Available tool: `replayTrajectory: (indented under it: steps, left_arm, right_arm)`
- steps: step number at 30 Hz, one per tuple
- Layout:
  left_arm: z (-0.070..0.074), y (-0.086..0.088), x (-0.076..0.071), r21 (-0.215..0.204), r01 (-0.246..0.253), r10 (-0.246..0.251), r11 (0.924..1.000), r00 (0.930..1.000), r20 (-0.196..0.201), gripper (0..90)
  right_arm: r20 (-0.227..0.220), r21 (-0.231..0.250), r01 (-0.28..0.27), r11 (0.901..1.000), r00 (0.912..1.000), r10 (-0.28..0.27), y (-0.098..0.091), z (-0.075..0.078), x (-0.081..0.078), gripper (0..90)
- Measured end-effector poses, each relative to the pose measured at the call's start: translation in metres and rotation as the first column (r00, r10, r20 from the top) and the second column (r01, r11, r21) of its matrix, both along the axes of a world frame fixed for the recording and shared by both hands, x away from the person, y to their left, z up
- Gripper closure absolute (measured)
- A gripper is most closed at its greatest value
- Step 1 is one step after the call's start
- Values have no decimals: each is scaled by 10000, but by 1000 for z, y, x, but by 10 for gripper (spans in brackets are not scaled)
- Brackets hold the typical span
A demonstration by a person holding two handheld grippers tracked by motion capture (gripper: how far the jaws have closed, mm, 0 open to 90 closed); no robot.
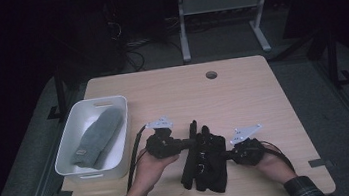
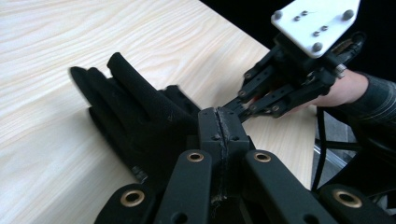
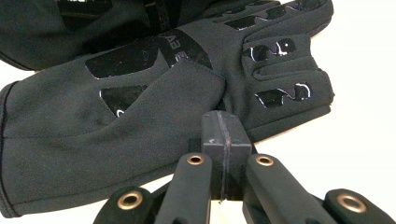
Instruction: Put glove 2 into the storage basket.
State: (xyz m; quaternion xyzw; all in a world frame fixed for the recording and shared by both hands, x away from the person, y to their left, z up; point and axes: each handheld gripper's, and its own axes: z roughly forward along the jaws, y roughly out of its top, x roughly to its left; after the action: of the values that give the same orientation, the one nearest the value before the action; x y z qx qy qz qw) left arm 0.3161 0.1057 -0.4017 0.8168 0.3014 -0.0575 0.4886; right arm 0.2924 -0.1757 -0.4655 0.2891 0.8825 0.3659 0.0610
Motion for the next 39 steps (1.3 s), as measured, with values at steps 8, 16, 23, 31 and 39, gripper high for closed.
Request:
replayTrajectory:
  steps: [8,16,23,31,39]
  left_arm:
    - [-7,-19,6,61,346,-345,9994,9993,-153,898]
    - [-17,-38,7,117,647,-642,9978,9973,-369,898]
    - [-29,-53,10,6,839,-837,9965,9947,-601,887]
    - [-31,-59,5,173,1353,-1350,9907,9907,-142,844]
    - [-42,-80,-14,1232,2367,-2360,9638,9715,-201,894]
  right_arm:
    - [33,26,-21,10000,10000,21,12,0,5,900]
    - [33,118,-56,9999,10000,55,14,-1,7,900]
    - [168,126,95,9999,9998,-98,7,3,7,900]
    - [526,667,1615,9846,9849,-1651,-38,12,16,757]
    - [651,551,2845,9571,9555,-2878,-61,5,24,413]
